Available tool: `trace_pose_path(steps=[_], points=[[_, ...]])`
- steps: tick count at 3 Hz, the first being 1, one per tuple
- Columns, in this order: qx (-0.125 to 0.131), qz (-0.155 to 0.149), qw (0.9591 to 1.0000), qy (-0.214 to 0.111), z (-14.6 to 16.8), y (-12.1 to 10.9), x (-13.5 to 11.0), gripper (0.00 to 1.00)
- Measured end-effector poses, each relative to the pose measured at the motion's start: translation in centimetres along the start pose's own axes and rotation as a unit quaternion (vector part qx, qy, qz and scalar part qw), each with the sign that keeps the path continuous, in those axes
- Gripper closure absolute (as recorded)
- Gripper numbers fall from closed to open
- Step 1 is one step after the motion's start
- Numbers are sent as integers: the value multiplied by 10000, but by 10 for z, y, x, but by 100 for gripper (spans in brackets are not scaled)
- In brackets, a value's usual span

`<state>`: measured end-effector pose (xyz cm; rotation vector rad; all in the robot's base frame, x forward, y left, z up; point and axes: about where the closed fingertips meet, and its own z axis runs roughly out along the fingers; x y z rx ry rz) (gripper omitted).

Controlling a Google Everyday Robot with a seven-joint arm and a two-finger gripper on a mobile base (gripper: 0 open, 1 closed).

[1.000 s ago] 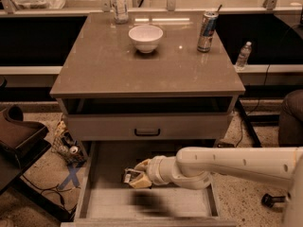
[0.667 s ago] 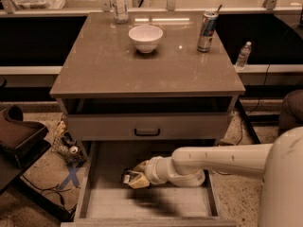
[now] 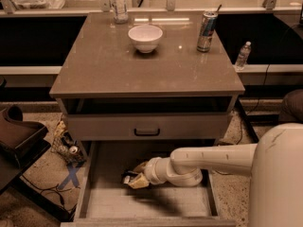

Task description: Place rxbar chocolate into middle drawer

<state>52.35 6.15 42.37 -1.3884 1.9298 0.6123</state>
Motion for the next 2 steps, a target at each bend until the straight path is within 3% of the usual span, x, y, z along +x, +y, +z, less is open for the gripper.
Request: trace_pose_path(steps=[2], points=[[-28,-8,10000,-6,2,2,-1,38]])
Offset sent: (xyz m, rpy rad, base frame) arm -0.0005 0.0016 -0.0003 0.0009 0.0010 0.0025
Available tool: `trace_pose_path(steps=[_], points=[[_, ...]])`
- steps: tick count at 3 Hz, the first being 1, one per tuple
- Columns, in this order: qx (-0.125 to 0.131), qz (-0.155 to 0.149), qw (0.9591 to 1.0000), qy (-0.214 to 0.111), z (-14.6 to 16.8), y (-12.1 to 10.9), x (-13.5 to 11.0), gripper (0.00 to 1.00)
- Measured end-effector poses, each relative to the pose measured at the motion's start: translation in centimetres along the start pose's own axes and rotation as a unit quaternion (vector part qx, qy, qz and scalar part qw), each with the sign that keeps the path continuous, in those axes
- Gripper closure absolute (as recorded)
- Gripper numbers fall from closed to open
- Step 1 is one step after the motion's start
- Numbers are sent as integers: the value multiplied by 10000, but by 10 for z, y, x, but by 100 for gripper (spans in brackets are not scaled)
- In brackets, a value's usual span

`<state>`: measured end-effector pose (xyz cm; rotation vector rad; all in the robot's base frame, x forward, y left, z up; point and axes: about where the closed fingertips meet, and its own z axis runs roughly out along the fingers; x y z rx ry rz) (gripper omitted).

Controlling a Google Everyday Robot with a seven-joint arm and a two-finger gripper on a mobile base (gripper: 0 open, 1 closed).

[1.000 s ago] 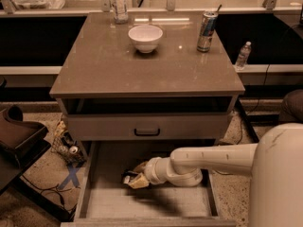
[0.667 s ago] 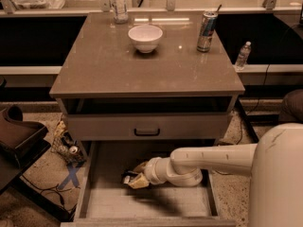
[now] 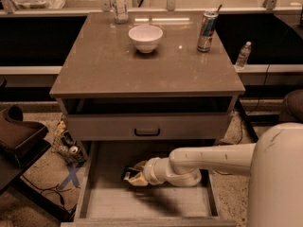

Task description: Place rxbar chocolate into middle drawer

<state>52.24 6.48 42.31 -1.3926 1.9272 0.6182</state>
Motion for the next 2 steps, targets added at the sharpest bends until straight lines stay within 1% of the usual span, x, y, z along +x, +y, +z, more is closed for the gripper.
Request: trace_pose_path(steps=[1,2], points=[[-13,-3,10000,-3,1,1,-1,15],[-25,-6,10000,-6,2,2,-1,0]])
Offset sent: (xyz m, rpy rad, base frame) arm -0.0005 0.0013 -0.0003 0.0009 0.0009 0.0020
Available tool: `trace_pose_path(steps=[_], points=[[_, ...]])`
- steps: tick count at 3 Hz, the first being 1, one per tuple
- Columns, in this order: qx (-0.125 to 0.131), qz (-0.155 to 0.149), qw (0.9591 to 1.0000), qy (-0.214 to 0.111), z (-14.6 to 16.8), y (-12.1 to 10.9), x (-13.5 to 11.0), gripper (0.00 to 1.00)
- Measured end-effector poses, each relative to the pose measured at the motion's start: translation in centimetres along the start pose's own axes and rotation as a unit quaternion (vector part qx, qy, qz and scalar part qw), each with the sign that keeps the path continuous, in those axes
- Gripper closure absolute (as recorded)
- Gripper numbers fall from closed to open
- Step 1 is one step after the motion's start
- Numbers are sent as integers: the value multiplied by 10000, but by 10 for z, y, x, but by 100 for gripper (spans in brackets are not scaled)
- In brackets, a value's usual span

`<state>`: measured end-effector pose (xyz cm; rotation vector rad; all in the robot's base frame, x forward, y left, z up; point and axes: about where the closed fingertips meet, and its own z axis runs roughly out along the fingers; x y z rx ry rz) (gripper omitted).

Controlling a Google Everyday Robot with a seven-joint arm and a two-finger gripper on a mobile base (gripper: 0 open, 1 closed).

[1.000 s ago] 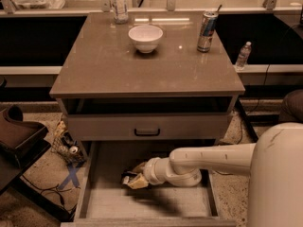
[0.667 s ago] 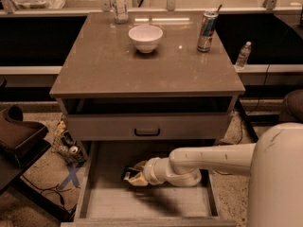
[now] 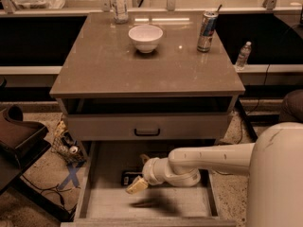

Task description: Place rxbar chocolate into middle drawer

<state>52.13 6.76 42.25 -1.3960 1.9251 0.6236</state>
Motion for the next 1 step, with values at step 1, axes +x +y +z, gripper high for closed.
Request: trace_pose_path(steps=[1], points=[[-1,0,10000,0,0,0,0,0]])
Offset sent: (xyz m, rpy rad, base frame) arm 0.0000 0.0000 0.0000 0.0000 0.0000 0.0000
